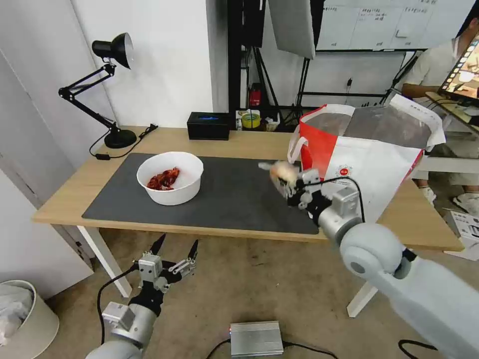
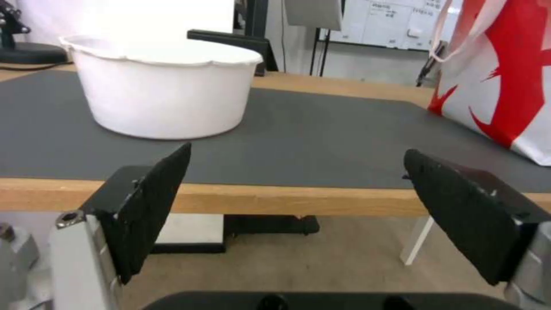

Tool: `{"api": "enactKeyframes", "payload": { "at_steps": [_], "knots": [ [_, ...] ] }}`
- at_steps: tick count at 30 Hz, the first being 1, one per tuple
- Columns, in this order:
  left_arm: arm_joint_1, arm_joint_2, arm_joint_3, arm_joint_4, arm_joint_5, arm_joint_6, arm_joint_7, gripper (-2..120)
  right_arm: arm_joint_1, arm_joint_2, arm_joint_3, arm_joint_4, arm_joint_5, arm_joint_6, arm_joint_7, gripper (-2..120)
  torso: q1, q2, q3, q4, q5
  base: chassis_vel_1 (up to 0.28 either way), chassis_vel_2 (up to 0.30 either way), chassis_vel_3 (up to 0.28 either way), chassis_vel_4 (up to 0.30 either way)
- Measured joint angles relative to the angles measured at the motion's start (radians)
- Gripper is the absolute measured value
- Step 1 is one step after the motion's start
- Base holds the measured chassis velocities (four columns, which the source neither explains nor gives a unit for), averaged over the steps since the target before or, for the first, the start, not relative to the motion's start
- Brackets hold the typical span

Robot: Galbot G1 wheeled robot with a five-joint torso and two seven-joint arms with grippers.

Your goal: Pick up the trash from the table and place it into the takeout bag.

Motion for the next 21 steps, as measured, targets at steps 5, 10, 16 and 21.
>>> {"api": "enactKeyframes", "payload": {
  "at_steps": [5, 10, 16, 21],
  "knots": [
    [0.006, -0.005, 0.009, -0.002, 0.01, 0.0, 0.0, 100, 0.04, -0.023, 0.038, -0.018, 0.01, 0.036, 0.027, 7, 0.0, 0.0, 0.0, -0.0001, 0.0001, 0.0, 0.0, 0.0, 0.0],
    [0.012, -0.006, 0.014, -0.004, 0.014, -0.001, 0.002, 100, 0.093, -0.053, 0.077, -0.056, 0.022, 0.07, 0.067, 7, 0.0, 0.0, 0.0, -0.0002, 0.0001, 0.0, 0.0, 0.0, 0.0],
    [0.006, -0.003, 0.018, -0.003, 0.013, -0.002, 0.002, 100, 0.162, -0.066, 0.08, -0.112, 0.041, 0.066, 0.134, 7, 0.0, 0.0, 0.0, -0.0002, 0.0001, 0.0, 0.0, 0.0, 0.0],
    [0.003, -0.003, 0.021, -0.001, 0.012, -0.002, 0.002, 100, 0.181, -0.067, 0.077, -0.137, 0.041, 0.063, 0.148, 7, 0.0, 0.0, 0.0, -0.0001, 0.0001, 0.0, 0.0, 0.0, 0.0]
  ]
}}
